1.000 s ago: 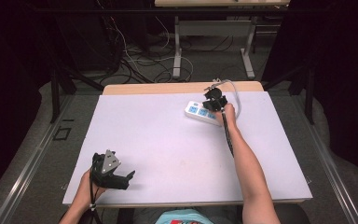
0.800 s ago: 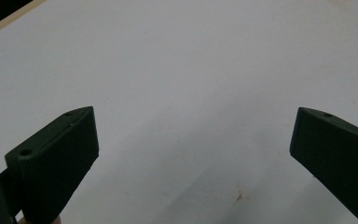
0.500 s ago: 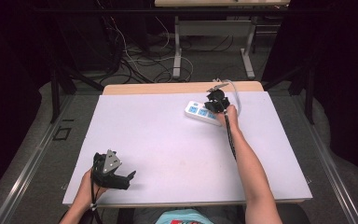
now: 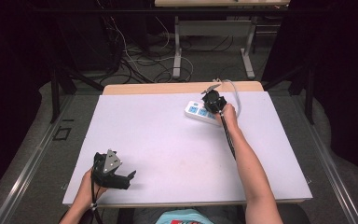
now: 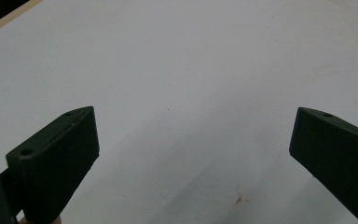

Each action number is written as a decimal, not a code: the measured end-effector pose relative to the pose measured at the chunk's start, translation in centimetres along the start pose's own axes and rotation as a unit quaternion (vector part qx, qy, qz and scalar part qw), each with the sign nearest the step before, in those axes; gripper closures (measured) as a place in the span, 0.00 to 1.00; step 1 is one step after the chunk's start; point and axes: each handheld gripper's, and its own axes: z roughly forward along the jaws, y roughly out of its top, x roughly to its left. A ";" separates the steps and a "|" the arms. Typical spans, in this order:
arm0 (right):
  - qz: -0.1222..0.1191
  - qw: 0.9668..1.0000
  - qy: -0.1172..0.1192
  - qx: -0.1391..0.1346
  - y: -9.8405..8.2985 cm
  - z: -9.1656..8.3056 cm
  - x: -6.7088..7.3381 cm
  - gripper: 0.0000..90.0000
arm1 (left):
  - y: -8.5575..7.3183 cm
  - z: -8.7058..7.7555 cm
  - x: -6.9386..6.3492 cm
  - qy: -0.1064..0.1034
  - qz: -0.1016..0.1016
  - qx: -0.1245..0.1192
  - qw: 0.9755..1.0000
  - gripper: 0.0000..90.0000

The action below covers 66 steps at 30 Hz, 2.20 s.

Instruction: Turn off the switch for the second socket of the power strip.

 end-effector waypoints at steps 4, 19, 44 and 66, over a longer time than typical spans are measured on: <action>-0.014 1.000 -0.006 0.008 0.1 0.0 0.3 1.00 | 0.0 0.0 0.0 0.001 0.001 -0.001 1.000 0.01; -0.053 0.998 -0.031 0.009 0.4 0.4 1.1 1.00 | 0.1 0.0 0.0 0.000 0.003 -0.002 1.000 0.01; -0.009 1.000 -0.006 0.000 0.1 0.1 0.2 1.00 | 0.1 0.0 0.0 0.000 0.004 -0.001 1.000 0.01; -0.010 1.000 -0.010 -0.006 0.1 0.1 -0.1 1.00 | 0.1 0.0 0.0 0.002 0.005 0.000 1.000 0.01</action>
